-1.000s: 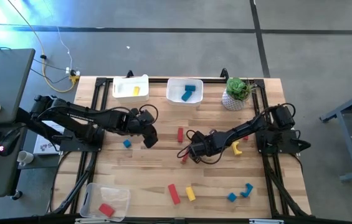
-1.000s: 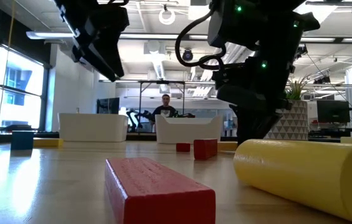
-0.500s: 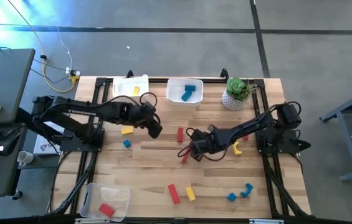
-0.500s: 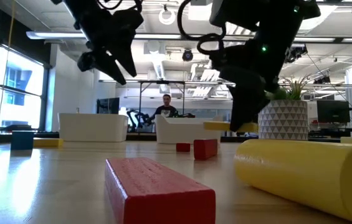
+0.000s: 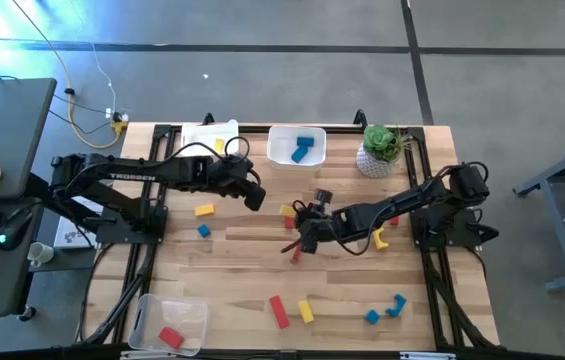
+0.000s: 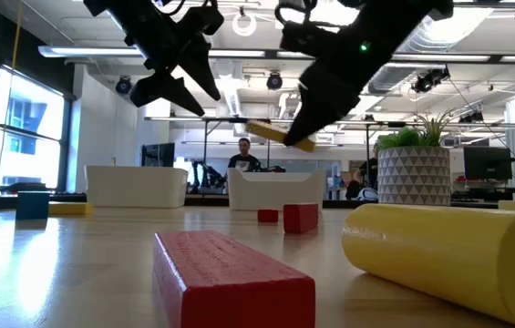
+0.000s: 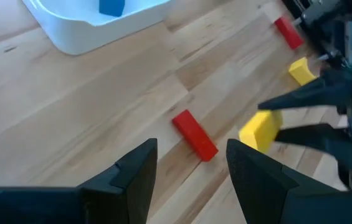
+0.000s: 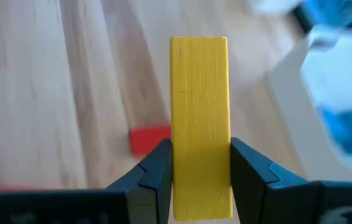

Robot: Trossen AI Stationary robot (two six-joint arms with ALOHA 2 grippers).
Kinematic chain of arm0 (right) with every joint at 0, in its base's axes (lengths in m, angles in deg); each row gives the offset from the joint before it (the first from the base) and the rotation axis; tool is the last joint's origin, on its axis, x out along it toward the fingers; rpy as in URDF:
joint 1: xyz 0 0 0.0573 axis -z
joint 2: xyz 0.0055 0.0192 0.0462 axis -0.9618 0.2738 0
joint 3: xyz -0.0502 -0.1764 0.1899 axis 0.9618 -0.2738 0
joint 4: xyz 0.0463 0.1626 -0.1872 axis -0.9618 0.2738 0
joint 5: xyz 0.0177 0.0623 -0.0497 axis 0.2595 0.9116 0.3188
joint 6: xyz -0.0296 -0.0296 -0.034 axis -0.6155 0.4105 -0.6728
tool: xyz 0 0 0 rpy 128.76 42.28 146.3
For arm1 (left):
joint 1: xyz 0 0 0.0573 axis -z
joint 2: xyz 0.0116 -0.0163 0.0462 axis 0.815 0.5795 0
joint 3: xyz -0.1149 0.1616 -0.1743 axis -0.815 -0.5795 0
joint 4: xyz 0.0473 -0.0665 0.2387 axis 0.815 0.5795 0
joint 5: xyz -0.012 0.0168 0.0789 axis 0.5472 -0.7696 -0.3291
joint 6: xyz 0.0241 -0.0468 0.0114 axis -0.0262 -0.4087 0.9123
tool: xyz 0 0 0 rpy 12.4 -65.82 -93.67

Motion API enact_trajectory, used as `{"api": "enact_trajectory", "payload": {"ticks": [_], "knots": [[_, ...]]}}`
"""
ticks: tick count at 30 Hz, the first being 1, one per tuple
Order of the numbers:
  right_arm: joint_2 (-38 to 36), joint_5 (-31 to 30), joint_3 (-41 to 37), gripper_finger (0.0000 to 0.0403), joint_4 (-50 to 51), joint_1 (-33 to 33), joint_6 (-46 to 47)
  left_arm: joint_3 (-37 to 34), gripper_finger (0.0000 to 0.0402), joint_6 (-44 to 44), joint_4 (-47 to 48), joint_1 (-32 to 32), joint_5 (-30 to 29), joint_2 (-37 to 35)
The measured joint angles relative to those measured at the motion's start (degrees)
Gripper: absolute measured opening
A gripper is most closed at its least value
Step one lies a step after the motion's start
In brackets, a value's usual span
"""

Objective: Sort & place blocks by color
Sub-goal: Put the yellow block into the left white bin

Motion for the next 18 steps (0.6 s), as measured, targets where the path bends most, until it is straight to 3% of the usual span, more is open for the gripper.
{"api": "enact_trajectory", "payload": {"ticks": [5,18], "knots": [[0.0,-2.2,0.0,0.0101,-6.9,1.2,-8.1,0.0,0.0180,0.0,-1.2,-0.3,0.0,0.0],[0.0,-2.2,0.0,0.0101,-15.0,6.1,-10.8,0.0,0.0180,-0.1,-5.6,-0.2,0.4,0.0]]}}
